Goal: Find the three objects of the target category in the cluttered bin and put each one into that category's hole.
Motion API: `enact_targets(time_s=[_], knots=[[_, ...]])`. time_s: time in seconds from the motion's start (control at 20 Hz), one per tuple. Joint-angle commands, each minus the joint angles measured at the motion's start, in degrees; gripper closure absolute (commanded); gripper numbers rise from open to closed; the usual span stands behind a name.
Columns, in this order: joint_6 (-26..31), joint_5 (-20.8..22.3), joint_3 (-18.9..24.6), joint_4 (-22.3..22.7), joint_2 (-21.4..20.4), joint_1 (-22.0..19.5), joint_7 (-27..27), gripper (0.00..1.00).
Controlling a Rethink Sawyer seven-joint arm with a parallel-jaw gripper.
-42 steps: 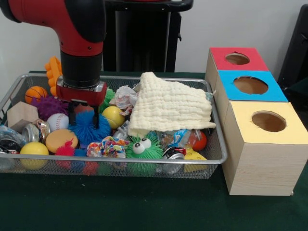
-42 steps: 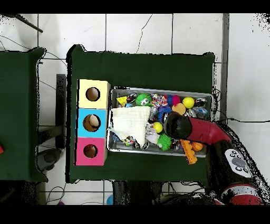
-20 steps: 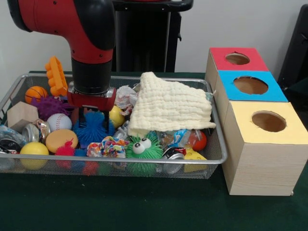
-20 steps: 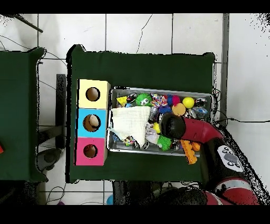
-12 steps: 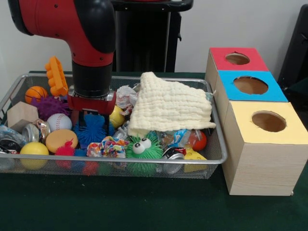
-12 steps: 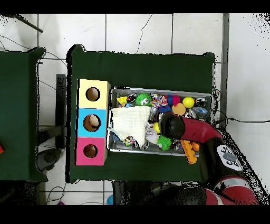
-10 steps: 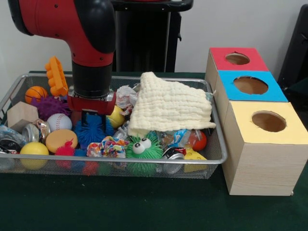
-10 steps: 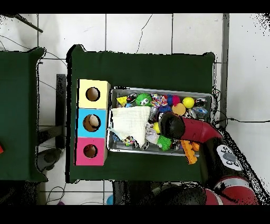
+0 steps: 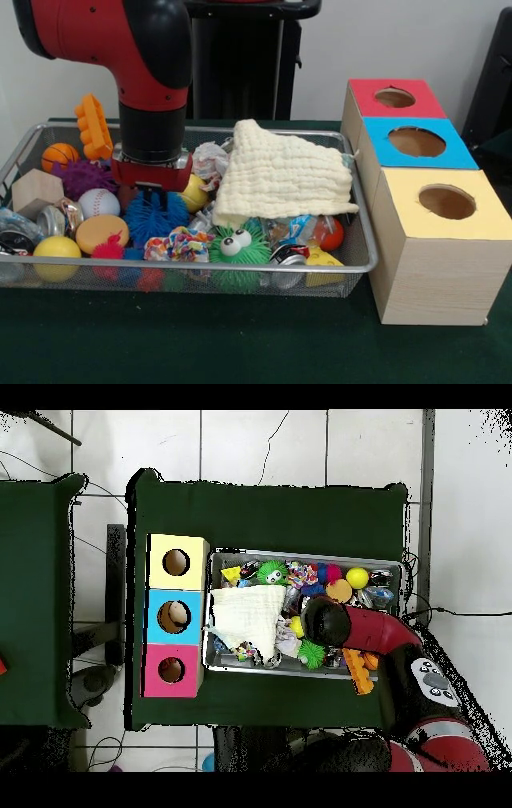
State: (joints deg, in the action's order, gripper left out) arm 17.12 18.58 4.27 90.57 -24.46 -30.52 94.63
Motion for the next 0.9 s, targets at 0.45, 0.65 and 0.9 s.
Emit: enact_targets(time_s=[0.45, 0.65, 0.9], knots=[[7.17, 0.7, 4.56, 1.92, -4.43, -0.61, -0.72, 1.0], [15.27, -2.07, 4.33, 3.58, -12.31, 0.26, -1.32, 1.0], [25.18, -3.88, 3.94, 2.29, -18.62, 1.47, -2.15, 1.0]])
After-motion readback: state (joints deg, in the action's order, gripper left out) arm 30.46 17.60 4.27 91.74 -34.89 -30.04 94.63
